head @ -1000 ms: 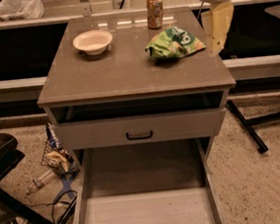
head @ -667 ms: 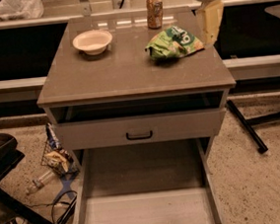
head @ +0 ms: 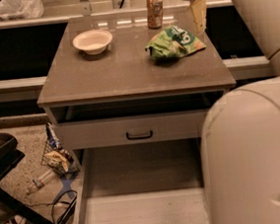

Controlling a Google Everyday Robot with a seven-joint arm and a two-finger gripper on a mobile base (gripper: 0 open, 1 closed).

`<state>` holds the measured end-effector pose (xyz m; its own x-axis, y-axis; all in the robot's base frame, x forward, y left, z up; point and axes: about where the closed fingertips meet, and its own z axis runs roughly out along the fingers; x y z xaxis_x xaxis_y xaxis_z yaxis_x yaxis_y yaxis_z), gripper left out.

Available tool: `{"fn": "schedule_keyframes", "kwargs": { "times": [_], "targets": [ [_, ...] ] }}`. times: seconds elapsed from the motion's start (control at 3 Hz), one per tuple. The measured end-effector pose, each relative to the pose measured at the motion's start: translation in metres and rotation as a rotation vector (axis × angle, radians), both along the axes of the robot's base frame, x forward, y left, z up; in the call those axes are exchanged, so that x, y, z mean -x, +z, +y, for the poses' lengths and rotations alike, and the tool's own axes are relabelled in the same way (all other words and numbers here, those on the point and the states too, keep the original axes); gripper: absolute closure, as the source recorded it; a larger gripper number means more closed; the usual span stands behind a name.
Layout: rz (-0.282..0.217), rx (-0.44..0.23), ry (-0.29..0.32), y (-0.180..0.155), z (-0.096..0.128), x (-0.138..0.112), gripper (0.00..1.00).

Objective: Place green rice chip bag into middle drawer

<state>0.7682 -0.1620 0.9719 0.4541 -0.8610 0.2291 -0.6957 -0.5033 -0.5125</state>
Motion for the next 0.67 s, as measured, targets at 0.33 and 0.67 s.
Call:
{"fn": "schedule_keyframes", "kwargs": {
  "times": [0.33,0.67],
  "targets": [
    [0.075,0.037,0.009,-0.055,-0.004,-0.038,0.0],
    [0.163,0.065,0.004,-0.101,-0.009,-0.044,0.0]
  ]
}}
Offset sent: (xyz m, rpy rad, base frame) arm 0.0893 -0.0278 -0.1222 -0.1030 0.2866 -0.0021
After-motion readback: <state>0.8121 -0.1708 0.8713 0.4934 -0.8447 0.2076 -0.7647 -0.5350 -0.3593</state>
